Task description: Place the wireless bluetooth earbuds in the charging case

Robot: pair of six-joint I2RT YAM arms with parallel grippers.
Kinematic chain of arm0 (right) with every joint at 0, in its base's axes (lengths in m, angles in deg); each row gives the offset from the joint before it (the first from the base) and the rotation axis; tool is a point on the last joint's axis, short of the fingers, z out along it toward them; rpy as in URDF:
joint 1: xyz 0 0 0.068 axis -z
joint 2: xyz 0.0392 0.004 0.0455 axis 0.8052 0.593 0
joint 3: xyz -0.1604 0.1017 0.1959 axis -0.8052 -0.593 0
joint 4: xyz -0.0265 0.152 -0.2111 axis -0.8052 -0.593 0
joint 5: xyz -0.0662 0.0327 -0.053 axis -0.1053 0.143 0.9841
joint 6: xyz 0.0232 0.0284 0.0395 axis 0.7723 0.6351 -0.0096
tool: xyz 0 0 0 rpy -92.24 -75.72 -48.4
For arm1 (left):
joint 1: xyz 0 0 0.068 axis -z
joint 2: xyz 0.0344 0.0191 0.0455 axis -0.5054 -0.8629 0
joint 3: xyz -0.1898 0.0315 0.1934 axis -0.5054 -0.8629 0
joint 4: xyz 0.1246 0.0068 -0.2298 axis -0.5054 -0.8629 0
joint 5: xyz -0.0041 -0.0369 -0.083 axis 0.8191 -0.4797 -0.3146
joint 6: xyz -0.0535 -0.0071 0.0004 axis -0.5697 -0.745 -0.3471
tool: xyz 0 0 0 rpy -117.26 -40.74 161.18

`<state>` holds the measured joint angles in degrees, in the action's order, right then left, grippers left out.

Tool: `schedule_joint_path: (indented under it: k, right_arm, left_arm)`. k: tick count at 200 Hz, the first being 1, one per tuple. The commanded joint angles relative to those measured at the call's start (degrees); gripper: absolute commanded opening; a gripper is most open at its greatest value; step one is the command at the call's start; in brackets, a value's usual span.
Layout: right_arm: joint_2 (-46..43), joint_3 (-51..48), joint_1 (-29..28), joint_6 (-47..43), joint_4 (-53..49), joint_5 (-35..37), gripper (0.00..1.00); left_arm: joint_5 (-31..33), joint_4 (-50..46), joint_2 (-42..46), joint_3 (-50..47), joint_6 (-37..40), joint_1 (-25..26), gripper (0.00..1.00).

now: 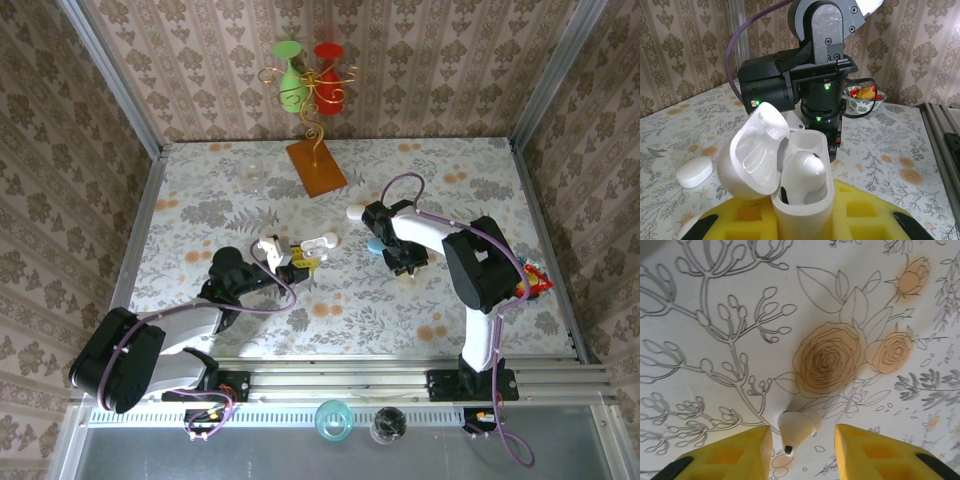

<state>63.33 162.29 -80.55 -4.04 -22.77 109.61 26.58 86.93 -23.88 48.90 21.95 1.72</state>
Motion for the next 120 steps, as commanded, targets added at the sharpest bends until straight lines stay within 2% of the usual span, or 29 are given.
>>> schedule_joint_path:
  k: [1, 120]
  right_arm:
    - [1.57, 2.12, -0.16, -0.95, -3.93, 4.31, 0.38]
    - [4.77, 2.75, 0.37, -1.51, -1.81, 0.54, 0.32]
  left_arm:
    - [-0.21, 3.20, 0.31, -1.14, -0.63, -0.65, 0.07]
    - [-0.38, 2.27, 1.46, -0.91, -0.20, -0.87, 0.07]
